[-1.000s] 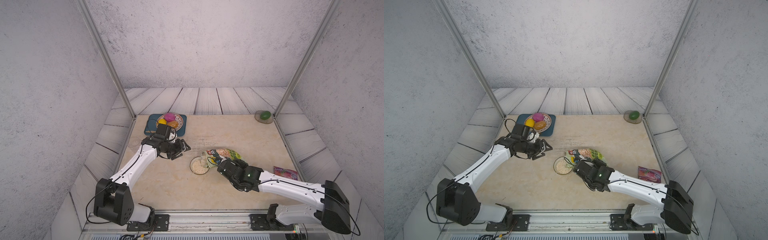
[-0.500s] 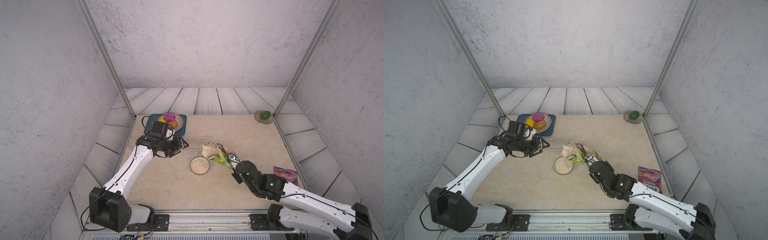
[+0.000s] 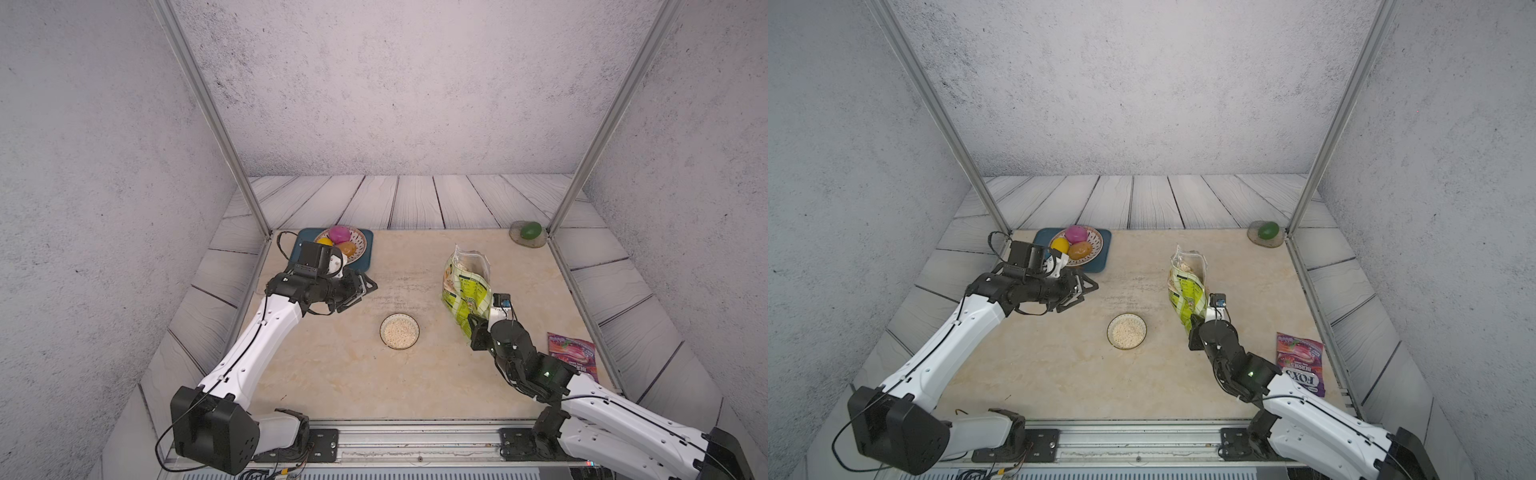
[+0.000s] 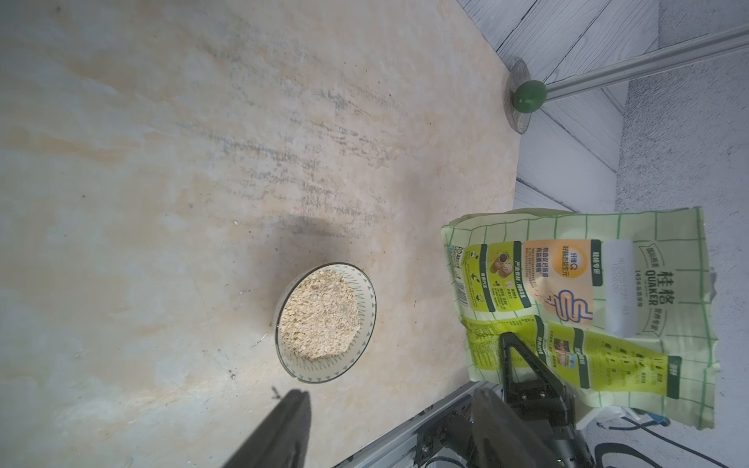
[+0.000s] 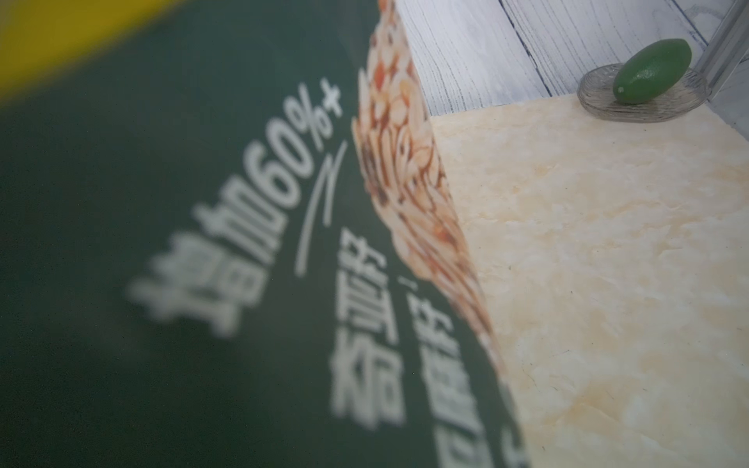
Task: Pour the oats into the breakfast bowl
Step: Place the oats bag at the center of the board.
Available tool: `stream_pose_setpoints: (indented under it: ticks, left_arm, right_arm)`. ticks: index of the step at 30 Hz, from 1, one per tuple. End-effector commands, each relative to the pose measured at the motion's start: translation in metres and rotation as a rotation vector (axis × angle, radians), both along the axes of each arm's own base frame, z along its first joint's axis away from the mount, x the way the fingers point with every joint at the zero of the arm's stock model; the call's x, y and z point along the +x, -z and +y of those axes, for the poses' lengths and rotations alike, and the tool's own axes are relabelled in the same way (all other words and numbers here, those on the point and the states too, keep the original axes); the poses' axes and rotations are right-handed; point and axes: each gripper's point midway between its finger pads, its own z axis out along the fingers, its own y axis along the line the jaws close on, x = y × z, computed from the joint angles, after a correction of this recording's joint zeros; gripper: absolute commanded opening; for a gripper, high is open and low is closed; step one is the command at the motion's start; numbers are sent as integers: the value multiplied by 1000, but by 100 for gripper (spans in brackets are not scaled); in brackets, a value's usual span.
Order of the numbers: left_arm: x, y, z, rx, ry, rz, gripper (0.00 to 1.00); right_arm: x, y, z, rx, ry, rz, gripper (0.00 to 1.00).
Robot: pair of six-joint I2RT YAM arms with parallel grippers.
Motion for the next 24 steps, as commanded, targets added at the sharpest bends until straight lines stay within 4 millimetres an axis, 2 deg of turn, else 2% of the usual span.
stream_pose_setpoints:
  ticks: [1,5,10,14,16,18,21,24]
  left_arm:
    - [-1,-2,-1,-30,-17,-1,68]
    - [1,-1,1,-5,-62,4,68]
    - [1,-4,0,37,-103,7,67]
    - [-1,3,-6,79,-124,23,67]
    - [-2,8,-10,109,-137,33,67]
    - [-4,12,-12,145,-158,35,67]
    - [-2,13,-17,169,-176,39,67]
    - [2,13,-20,202,-188,48,66]
  right_arm:
    - [20,-67,12,169,37,-144,0]
    - [29,-37,19,131,31,-80,0]
    - [44,2,30,87,-3,-10,9]
    - [49,28,37,94,-31,56,18]
    - [45,39,40,80,-57,99,23]
    - [38,49,39,74,-64,142,36]
    - [24,61,30,91,-54,192,45]
    - [9,65,20,79,-54,230,60]
